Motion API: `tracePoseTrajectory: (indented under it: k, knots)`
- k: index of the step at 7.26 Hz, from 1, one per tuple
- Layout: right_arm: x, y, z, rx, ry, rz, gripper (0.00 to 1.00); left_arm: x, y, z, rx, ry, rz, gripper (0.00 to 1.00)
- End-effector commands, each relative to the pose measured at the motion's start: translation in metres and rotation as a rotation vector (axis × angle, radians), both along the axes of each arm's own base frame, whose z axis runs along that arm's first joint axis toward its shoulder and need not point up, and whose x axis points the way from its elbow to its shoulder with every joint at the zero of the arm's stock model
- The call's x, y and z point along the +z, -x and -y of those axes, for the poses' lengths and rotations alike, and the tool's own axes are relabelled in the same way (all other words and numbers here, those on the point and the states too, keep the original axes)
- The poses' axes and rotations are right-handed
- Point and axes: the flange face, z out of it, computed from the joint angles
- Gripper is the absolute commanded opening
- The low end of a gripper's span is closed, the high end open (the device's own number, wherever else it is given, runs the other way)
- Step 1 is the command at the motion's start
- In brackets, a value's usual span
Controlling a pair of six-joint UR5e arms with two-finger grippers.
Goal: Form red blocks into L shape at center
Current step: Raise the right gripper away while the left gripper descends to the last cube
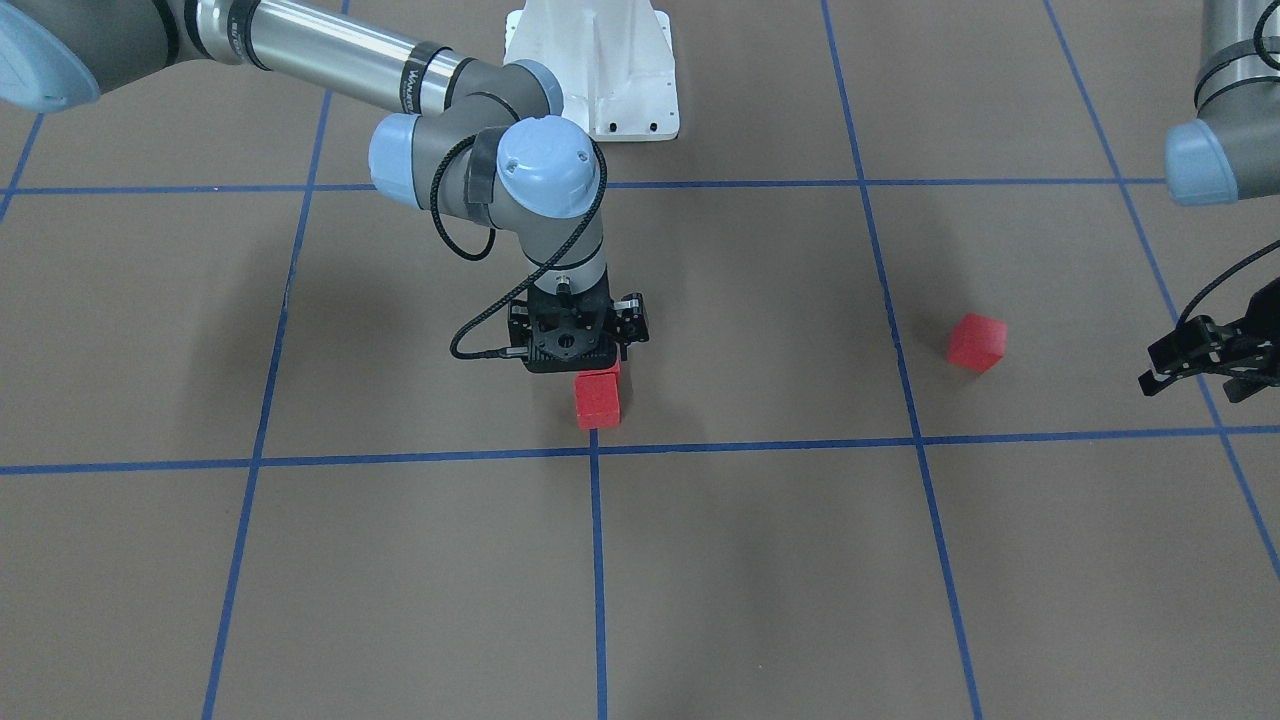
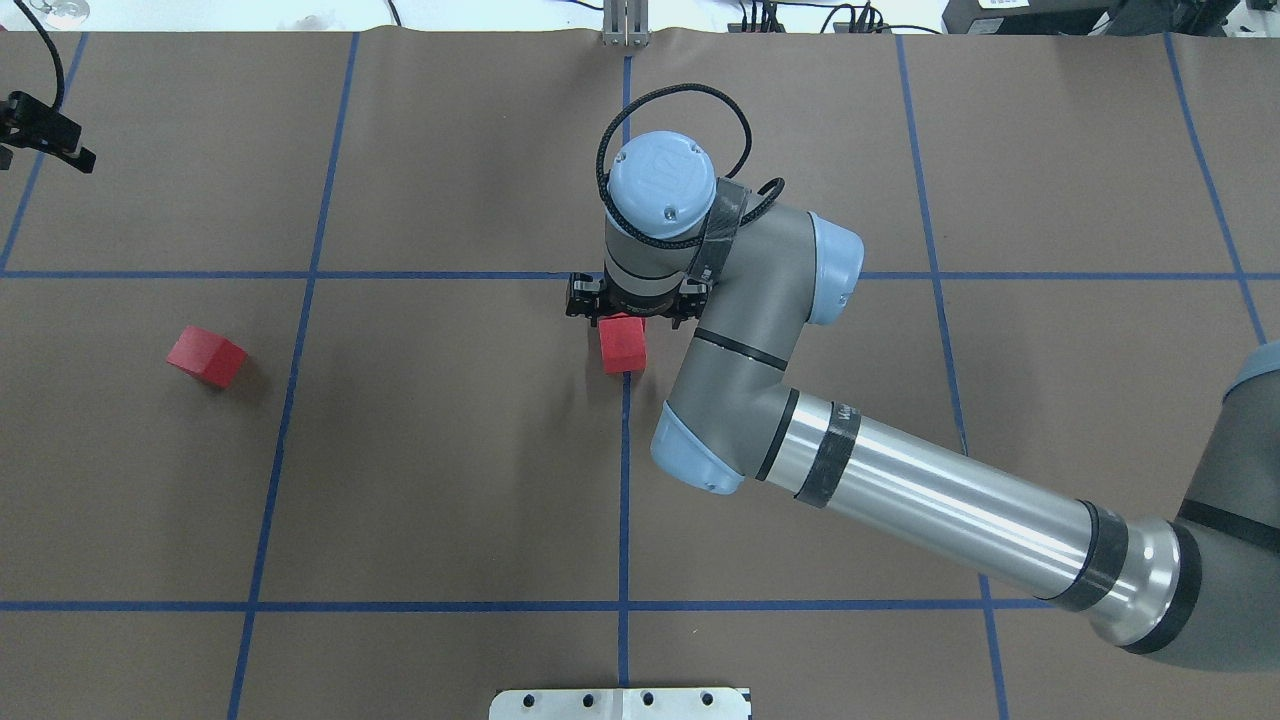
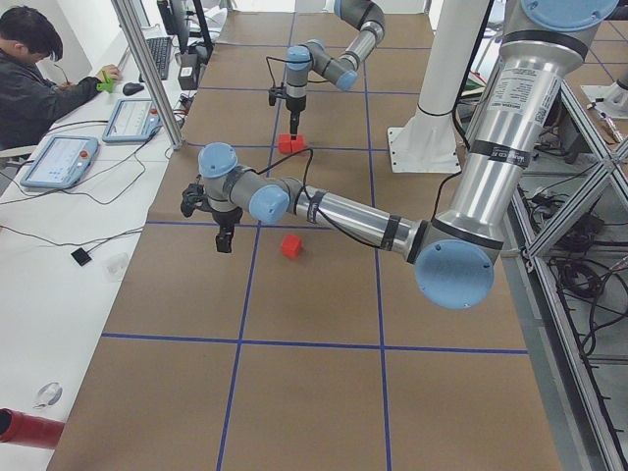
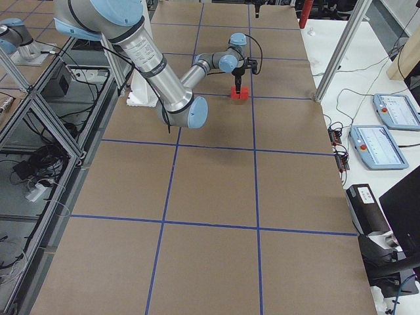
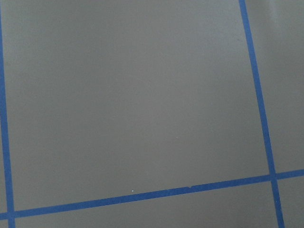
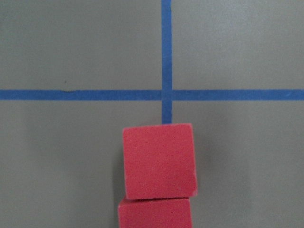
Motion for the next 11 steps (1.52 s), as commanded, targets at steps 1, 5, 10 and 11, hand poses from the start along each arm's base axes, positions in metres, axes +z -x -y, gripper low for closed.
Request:
tracePoseTrajectory:
  k: [1,5,10,11]
  knots:
    - [0.013,-0.057,0.019,0.003,0.012,0.041,0.99,0.010,-0.040,-0.031,-0.086,0.044,-0.087,1.00]
    - [0.045,-0.117,0.022,-0.027,-0.032,0.000,0.99,-0.013,-0.140,-0.113,-0.006,-0.120,-0.029,1.00]
    - [0.057,-0.120,0.022,-0.024,-0.024,-0.009,0.99,0.009,-0.161,-0.128,0.081,-0.224,0.064,1.00]
    - [0.059,-0.120,0.022,-0.024,-0.023,-0.010,0.99,0.013,-0.161,-0.130,0.083,-0.218,0.068,1.00]
